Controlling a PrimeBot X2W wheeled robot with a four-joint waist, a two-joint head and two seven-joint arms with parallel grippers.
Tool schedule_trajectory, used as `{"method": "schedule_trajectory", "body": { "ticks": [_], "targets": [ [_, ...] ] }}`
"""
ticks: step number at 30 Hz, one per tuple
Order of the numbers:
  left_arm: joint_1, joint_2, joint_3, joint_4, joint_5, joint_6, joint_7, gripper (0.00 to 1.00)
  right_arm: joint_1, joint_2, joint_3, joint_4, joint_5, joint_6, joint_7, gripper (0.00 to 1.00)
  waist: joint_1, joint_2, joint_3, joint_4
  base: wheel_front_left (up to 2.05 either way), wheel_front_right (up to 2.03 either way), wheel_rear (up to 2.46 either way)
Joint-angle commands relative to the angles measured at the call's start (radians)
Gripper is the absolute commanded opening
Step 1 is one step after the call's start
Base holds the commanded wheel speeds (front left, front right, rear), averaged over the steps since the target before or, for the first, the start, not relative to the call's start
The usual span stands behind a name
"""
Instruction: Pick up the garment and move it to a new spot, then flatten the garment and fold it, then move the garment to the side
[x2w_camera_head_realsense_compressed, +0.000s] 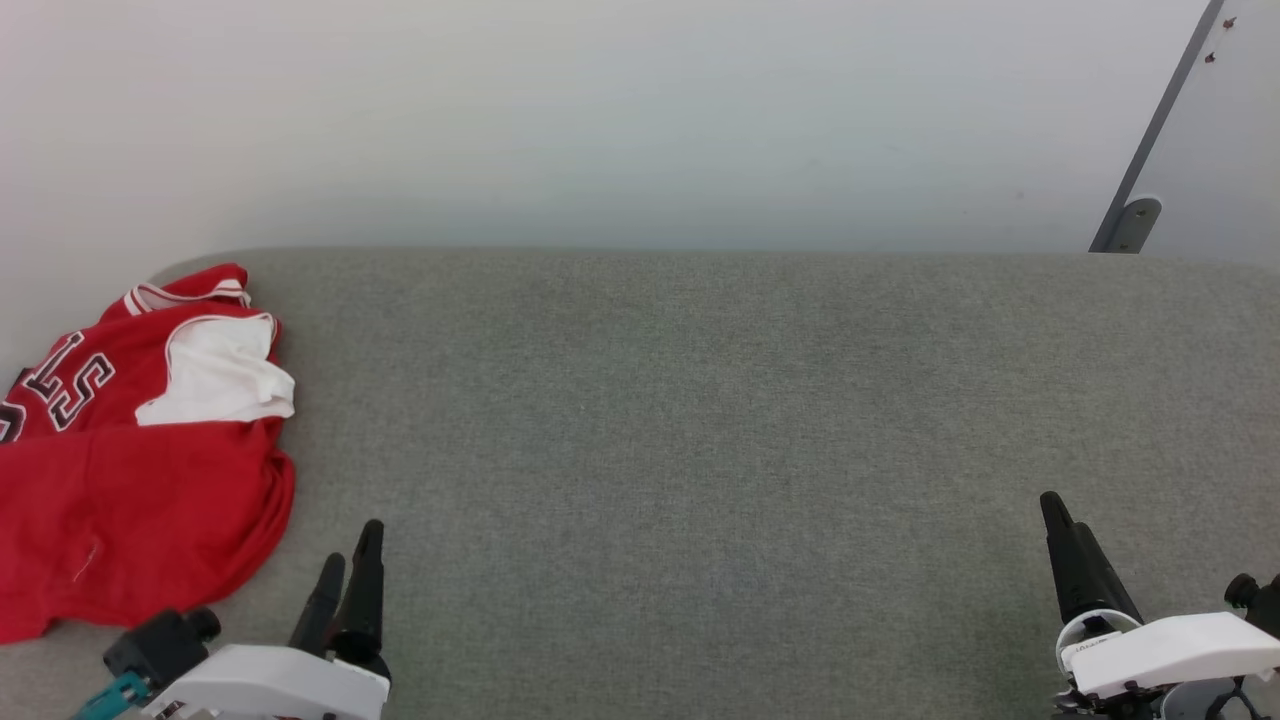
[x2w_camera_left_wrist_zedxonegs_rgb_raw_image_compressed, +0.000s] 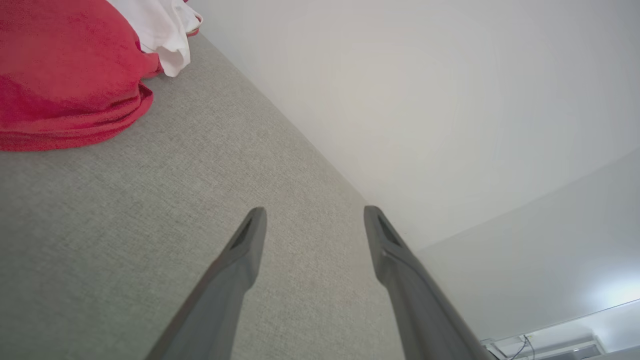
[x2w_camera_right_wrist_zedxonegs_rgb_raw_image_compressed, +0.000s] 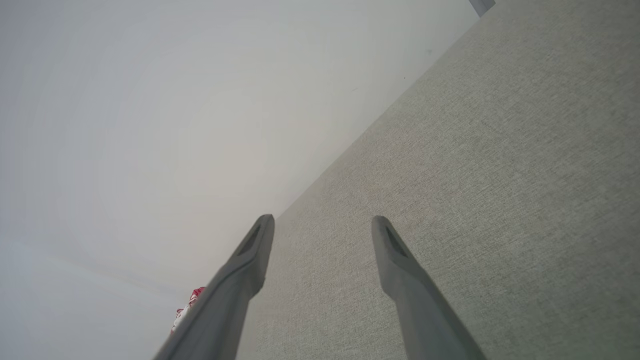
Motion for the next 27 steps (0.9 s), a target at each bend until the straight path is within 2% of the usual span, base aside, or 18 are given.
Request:
{"method": "schedule_trajectory", "body": {
  "ticks": [1, 10, 27],
  "targets": [
    [-0.014, 0.027, -0.014, -0.009, 0.072, 0.017, -0.012, 1.0, -0.02, -0.006, -0.011, -0.013, -0.069, 0.0, 0.0, 1.0, 0.0, 0.0, 0.0, 0.0, 0.0, 0.0, 0.0],
    [-0.015, 0.051, -0.024, -0.014, 0.244, 0.038, -0.041, 1.0, -0.008, 0.006, -0.051, -0.03, -0.271, 0.0, 0.008, 1.0, 0.0, 0.0, -0.002, 0.0, 0.0, 0.0, 0.0],
    [-0.005, 0.053, 0.01, -0.035, 0.451, -0.013, -0.085, 1.0, 0.012, 0.022, -0.087, -0.077, -0.476, -0.001, 0.0, 1.0, 0.0, 0.0, -0.002, 0.0, 0.0, 0.0, 0.0]
  ]
}}
